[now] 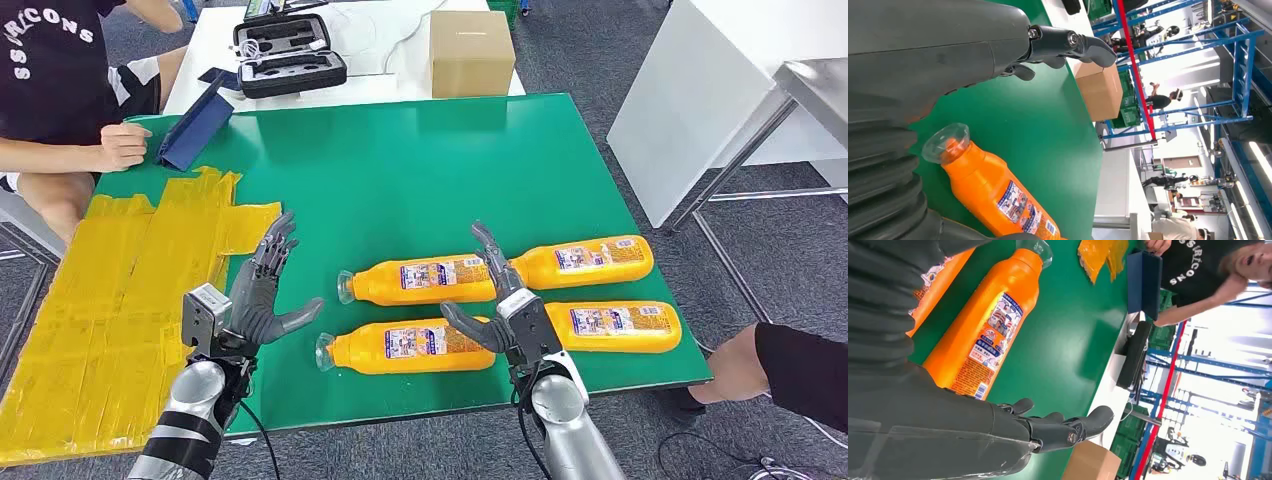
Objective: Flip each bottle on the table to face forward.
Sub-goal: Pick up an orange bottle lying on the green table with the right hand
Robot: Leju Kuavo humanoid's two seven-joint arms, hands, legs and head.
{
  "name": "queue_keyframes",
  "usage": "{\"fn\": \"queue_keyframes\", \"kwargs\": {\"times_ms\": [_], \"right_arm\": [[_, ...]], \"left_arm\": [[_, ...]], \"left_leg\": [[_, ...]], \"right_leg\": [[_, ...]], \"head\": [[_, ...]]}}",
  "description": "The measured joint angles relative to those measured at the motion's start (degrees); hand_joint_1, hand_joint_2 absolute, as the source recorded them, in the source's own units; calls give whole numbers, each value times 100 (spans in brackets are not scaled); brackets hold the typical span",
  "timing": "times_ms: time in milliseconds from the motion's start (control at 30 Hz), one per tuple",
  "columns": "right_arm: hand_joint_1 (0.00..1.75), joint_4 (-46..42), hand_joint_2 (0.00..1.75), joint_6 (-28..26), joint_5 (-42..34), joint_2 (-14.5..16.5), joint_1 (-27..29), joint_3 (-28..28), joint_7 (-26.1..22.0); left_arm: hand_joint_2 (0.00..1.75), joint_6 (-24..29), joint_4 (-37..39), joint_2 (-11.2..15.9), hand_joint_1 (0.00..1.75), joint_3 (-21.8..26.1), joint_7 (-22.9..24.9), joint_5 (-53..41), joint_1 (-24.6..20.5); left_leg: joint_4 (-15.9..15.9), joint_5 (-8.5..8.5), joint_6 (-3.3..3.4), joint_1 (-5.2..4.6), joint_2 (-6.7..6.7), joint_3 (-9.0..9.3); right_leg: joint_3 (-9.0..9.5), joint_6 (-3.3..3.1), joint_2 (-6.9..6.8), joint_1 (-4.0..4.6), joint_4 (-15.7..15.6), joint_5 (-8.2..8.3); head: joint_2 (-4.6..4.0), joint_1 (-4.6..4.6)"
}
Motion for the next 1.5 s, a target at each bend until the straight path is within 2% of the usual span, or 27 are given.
{"fn": "queue_keyframes", "kwargs": {"times_ms": [533, 667, 800, 833, 933, 967, 1067, 1100, 1300, 1500], "right_arm": [[0, 0, 175, 0, 0, 0, 0, 0, 0], [47, 0, 175, 0, 0, 0, 0, 0, 0], [51, 0, 175, 0, 0, 0, 0, 0, 0], [72, 0, 175, 0, 0, 0, 0, 0, 0], [139, 0, 175, 0, 0, 0, 0, 0, 0], [144, 0, 175, 0, 0, 0, 0, 0, 0], [159, 0, 175, 0, 0, 0, 0, 0, 0], [161, 0, 175, 0, 0, 0, 0, 0, 0], [174, 0, 175, 0, 0, 0, 0, 0, 0], [175, 0, 175, 0, 0, 0, 0, 0, 0]], "left_arm": [[175, 0, 0, 0, 0, 0, 0, 0, 0], [175, 0, 0, 0, 0, 0, 0, 0, 0], [175, 0, 0, 0, 0, 0, 0, 0, 0], [175, 0, 0, 0, 3, 0, 0, 0, 0], [175, 0, 0, 0, 22, 0, 0, 0, 0], [175, 0, 0, 0, 38, 0, 0, 0, 0], [175, 0, 0, 0, 150, 0, 0, 0, 0], [175, 0, 0, 0, 175, 0, 0, 0, 0], [175, 0, 0, 0, 175, 0, 0, 0, 0], [175, 0, 1, 0, 175, 0, 0, 0, 0]], "left_leg": [[0, 0, 0, 0, 0, 0], [0, 0, 0, 0, 0, 0], [0, 0, 0, 0, 0, 0], [0, 0, 0, 0, 0, 0], [0, 0, 0, 0, 0, 0], [0, 0, 0, 0, 0, 0], [0, 0, 0, 0, 0, 0], [0, 0, 0, 0, 0, 0], [0, 0, 0, 0, 0, 0], [0, 0, 0, 0, 0, 0]], "right_leg": [[0, 0, 0, 0, 0, 0], [0, 0, 0, 0, 0, 0], [0, 0, 0, 0, 0, 0], [0, 0, 0, 0, 0, 0], [0, 0, 0, 0, 0, 0], [0, 0, 0, 0, 0, 0], [0, 0, 0, 0, 0, 0], [0, 0, 0, 0, 0, 0], [0, 0, 0, 0, 0, 0], [0, 0, 0, 0, 0, 0]], "head": [[0, 0], [0, 0], [0, 0], [0, 0], [0, 0], [0, 0], [0, 0], [0, 0], [0, 0], [0, 0]]}}
